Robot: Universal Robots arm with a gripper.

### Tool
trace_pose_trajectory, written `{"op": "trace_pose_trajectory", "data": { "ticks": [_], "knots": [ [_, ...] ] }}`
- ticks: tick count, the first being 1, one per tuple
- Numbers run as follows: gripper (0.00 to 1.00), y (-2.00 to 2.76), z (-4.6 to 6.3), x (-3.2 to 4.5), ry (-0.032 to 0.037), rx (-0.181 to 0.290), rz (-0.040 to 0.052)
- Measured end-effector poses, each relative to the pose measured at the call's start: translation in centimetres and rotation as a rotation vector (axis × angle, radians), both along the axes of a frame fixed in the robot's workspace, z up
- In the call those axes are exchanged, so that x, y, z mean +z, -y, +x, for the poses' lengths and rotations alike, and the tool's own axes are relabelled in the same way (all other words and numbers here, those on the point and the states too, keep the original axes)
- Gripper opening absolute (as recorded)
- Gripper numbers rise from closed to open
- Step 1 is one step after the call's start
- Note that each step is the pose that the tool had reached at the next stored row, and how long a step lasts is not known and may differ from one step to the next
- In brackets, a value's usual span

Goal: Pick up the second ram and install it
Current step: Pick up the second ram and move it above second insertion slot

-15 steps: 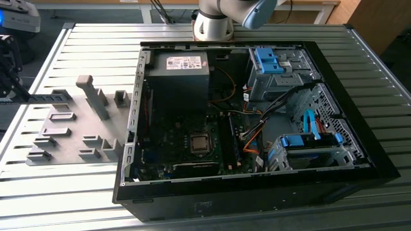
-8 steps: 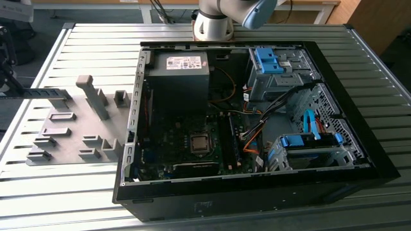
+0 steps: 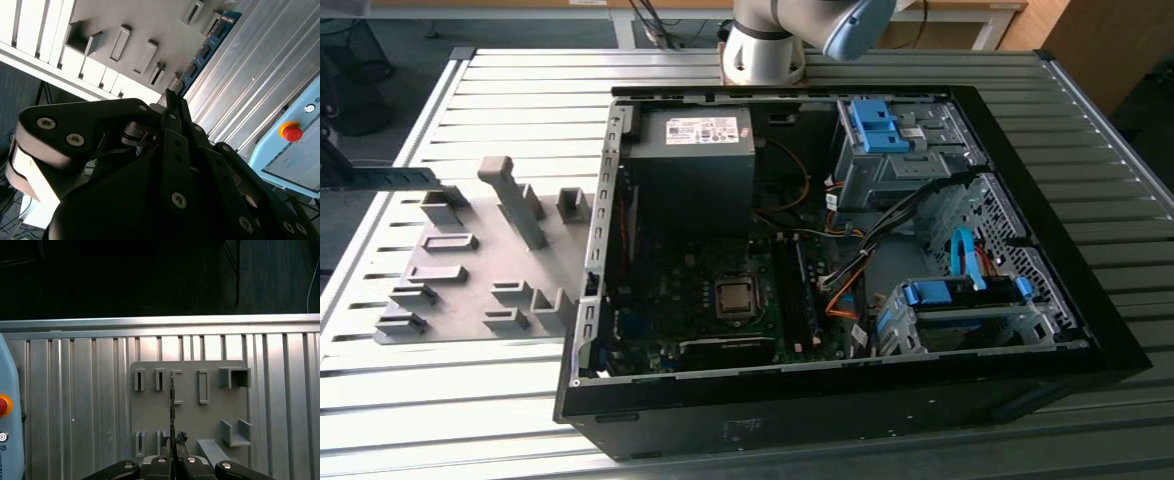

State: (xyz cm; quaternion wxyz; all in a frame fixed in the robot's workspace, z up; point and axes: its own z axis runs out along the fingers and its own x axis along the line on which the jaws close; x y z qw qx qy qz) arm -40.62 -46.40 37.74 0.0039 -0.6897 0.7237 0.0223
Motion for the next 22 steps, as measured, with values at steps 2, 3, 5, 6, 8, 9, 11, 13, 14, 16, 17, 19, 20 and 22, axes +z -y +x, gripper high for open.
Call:
{"op": "trace_pose_trajectory", "data": {
  "ticks": [2, 3, 5, 6, 8, 9, 11, 13, 14, 16, 17, 19, 20, 22],
  "knots": [
    [0.14, 0.0, 0.0, 0.44, -0.0001, 0.0, -0.0001],
    [0.14, 0.0, 0.0, 0.68, -0.0001, 0.0, -0.0001],
    [0.14, -0.01, 0.0, 1.13, 0.0, 0.0, 0.0],
    [0.14, -0.01, 0.0, 1.34, -0.0001, 0.0, -0.0001],
    [0.14, -0.02, 0.0, 1.74, -0.0001, 0.0, -0.0001],
    [0.14, -0.02, 0.0, 1.92, 0.0, 0.0, -0.0001],
    [0.14, -0.02, 0.0, 2.06, 0.0002, 0.0, 0.0],
    [0.14, -0.02, 0.0, 2.07, 0.0002, 0.0, -0.0002],
    [0.14, -0.02, 0.0, 2.07, 0.0003, 0.0, -0.0002],
    [0.14, -0.02, 0.0, 2.07, 0.0004, 0.0, -0.0002],
    [0.14, -0.02, 0.0, 2.07, 0.0004, 0.0, -0.0001],
    [0.14, -0.02, 0.0, 2.07, 0.0004, 0.0, -0.0001],
    [0.14, -0.03, 0.0, 2.08, 0.0004, 0.0, -0.0002],
    [0.14, -0.03, 0.1, 2.09, 0.0002, 0.0, -0.0003]
  ]
}}
